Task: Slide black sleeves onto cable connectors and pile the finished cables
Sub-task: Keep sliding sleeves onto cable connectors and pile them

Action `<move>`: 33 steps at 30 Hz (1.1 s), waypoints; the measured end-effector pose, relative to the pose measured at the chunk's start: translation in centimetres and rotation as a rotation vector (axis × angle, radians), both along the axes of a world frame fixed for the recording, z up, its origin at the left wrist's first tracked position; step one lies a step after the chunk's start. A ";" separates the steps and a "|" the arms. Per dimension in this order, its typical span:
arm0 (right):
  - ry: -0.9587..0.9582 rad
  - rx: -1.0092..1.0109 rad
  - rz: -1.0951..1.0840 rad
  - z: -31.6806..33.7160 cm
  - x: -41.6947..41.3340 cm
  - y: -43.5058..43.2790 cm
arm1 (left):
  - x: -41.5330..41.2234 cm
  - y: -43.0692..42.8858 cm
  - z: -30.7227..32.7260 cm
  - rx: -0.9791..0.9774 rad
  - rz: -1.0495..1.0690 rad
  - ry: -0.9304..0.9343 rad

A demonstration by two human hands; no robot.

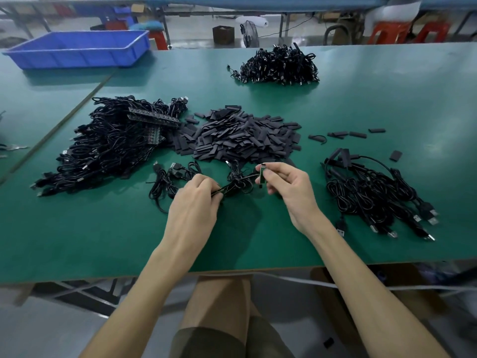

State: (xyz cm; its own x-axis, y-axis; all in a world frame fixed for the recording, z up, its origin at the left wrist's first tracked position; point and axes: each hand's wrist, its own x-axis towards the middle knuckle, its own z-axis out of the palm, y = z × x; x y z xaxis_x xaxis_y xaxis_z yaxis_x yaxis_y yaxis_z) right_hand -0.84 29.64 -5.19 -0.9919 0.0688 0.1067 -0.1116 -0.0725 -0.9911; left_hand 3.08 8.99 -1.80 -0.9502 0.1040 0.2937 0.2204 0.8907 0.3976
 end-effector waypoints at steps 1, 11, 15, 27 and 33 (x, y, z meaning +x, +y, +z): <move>-0.003 -0.018 -0.005 0.0 0.0 0.0 | 0.1 -0.3 0.0 -0.007 -0.009 0.003; -0.113 -0.412 -0.180 0.6 -0.2 0.2 | 0.7 -3.9 0.2 -0.137 0.099 -0.063; -0.101 -0.375 -0.180 0.4 -0.4 0.2 | 0.7 -4.3 0.1 -0.202 0.142 -0.030; -0.088 -0.275 -0.224 -0.1 -0.5 0.2 | -1.7 0.8 -2.5 -0.369 -0.160 0.076; -0.053 -0.304 -0.203 -0.5 -0.5 0.3 | -2.0 -2.0 -2.8 -0.340 0.120 0.067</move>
State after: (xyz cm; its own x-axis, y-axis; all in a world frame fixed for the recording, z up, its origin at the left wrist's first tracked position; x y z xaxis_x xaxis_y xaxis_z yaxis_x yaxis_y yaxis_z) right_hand -1.37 29.95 -5.65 -0.9585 0.2850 -0.0003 -0.1026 -0.3460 -0.9326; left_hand 1.10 6.98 -4.62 -0.9413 0.0957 0.3236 0.1223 0.9905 0.0629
